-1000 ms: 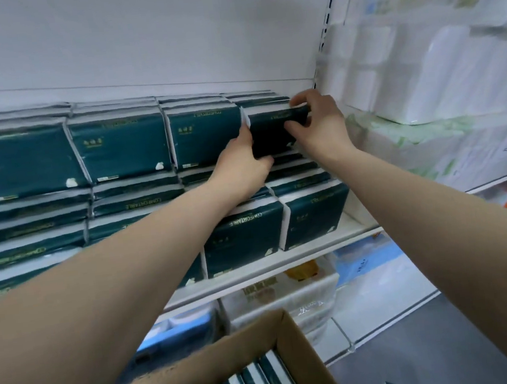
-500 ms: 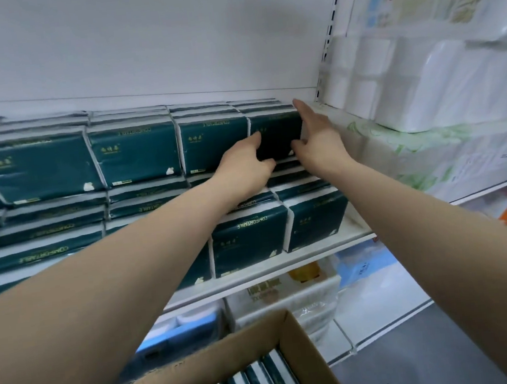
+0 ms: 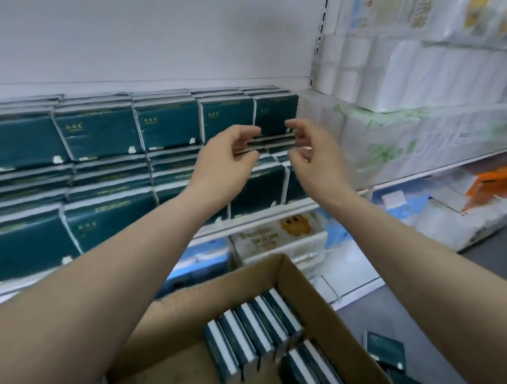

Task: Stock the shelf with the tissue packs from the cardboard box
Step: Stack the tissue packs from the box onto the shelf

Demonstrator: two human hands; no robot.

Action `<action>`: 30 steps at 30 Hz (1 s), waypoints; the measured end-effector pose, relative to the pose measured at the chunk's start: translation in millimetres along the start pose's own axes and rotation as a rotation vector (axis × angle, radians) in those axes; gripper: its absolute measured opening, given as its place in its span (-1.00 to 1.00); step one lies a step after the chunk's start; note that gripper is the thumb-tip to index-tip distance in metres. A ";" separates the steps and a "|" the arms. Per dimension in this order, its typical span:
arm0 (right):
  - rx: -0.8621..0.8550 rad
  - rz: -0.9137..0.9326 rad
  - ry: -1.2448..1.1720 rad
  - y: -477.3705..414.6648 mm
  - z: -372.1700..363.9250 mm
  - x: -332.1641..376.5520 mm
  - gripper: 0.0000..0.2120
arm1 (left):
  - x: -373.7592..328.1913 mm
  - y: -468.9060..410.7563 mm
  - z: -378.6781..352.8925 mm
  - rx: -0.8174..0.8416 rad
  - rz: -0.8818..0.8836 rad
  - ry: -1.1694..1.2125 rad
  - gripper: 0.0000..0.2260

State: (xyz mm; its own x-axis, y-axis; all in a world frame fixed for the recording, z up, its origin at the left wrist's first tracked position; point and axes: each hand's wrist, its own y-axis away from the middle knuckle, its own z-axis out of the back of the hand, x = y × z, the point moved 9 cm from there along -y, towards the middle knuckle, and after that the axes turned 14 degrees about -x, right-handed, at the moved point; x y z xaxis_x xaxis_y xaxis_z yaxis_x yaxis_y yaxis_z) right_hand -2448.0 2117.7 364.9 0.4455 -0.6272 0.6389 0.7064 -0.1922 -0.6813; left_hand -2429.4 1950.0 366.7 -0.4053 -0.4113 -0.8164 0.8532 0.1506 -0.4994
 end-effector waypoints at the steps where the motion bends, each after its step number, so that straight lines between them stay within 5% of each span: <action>1: 0.000 -0.009 -0.018 13.7 0.0 2.0 -0.56 | 3.6 11.9 6.2 -0.002 0.001 -0.003 -0.67; 10: 0.076 -0.120 -0.119 150.4 -20.5 9.7 -0.62 | 68.7 123.0 49.9 -0.043 0.100 0.021 -0.70; 15: 0.218 -0.201 -0.089 221.3 -46.5 -12.2 -0.64 | 131.0 182.5 48.3 -0.007 0.295 -0.009 -0.72; 24: 0.679 -0.237 0.356 307.0 -105.5 -67.4 -0.72 | 236.2 266.9 27.9 0.135 0.686 -0.176 -0.69; 30: 0.778 -0.179 0.533 322.7 -117.4 -80.0 -0.67 | 269.7 295.6 3.2 0.250 0.865 -0.196 -0.63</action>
State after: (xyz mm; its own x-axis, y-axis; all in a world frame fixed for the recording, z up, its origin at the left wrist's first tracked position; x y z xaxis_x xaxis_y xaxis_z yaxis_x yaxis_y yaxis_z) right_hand -2320.3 2017.2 52.0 0.1220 -0.9349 0.3331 0.9925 0.1157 -0.0389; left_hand -2285.5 1880.7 -0.1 0.4505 -0.3944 -0.8009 0.8883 0.2878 0.3580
